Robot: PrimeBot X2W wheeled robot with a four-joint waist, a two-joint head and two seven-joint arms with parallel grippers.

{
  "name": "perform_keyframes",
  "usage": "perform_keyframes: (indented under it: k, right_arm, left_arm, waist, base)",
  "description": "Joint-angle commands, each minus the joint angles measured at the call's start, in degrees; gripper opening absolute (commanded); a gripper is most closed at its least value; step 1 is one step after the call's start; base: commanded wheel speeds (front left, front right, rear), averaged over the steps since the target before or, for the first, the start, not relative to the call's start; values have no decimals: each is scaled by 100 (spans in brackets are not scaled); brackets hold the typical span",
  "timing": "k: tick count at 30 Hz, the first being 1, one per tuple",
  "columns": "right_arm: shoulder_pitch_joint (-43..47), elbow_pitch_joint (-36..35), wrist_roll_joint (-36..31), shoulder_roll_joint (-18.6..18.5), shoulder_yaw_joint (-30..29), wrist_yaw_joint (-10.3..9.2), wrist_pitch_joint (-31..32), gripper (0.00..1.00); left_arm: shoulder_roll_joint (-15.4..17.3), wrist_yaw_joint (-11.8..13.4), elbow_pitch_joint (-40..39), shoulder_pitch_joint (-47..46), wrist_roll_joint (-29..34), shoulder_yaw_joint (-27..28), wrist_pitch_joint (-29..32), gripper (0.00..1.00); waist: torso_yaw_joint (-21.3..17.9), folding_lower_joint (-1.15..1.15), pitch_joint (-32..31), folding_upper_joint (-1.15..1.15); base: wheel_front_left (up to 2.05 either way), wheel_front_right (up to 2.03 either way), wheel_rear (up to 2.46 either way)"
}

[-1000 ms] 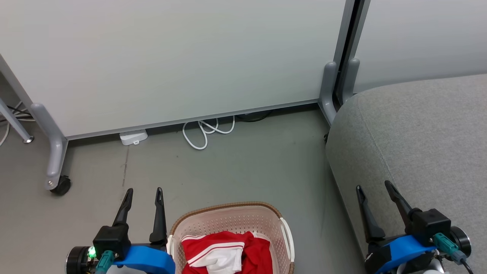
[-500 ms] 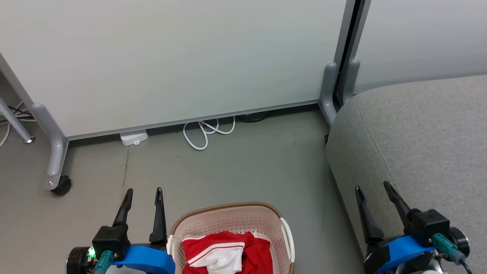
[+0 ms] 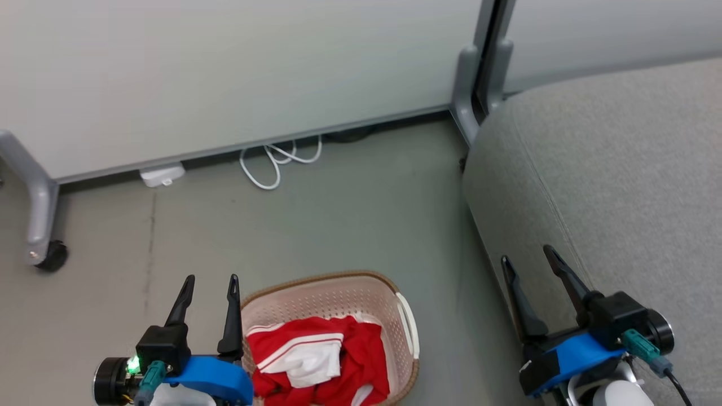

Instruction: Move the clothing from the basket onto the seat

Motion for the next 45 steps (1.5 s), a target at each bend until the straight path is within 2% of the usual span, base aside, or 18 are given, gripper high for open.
perform_keyframes:
  k: [1,9,15,23,30,33,45]
  right_arm:
    - [-111,-36,40,-25,29,1,-34,100]
    - [-497,-103,86,-19,316,1,-128,100]
    - [-857,-82,289,-13,573,1,-328,100]
    - [-1260,2,605,-12,897,1,-554,100]
    - [-1470,40,801,-12,1014,1,-598,100]
    - [-1577,10,927,-12,1083,1,-603,100]
    - [-1659,-229,1336,-11,1343,1,-606,100]
  left_arm:
    - [68,-25,90,-147,40,-5,-17,100]
    - [311,-67,1047,-737,91,-18,48,100]
    - [551,-252,1799,-1346,125,-235,515,100]
    - [923,-421,2572,-2054,198,-729,1044,100]
    - [1044,-441,2968,-2513,55,-932,1327,100]
    - [1069,-398,3142,-2714,-7,-891,1435,100]
    - [1419,211,3643,-3080,155,-905,1717,100]
  waist:
    - [-310,0,338,0]
    - [-970,0,1283,0]
    - [-1380,0,2098,0]
    - [-1757,0,2894,0]
    - [-1940,0,3336,0]
    - [-2042,0,3516,0]
    - [-2399,0,3964,0]
  base:
    - [0,0,0]
    - [0,0,0]
    - [0,0,0]
    - [0,0,0]
    - [0,0,0]
    - [0,0,0]
    - [0,0,0]
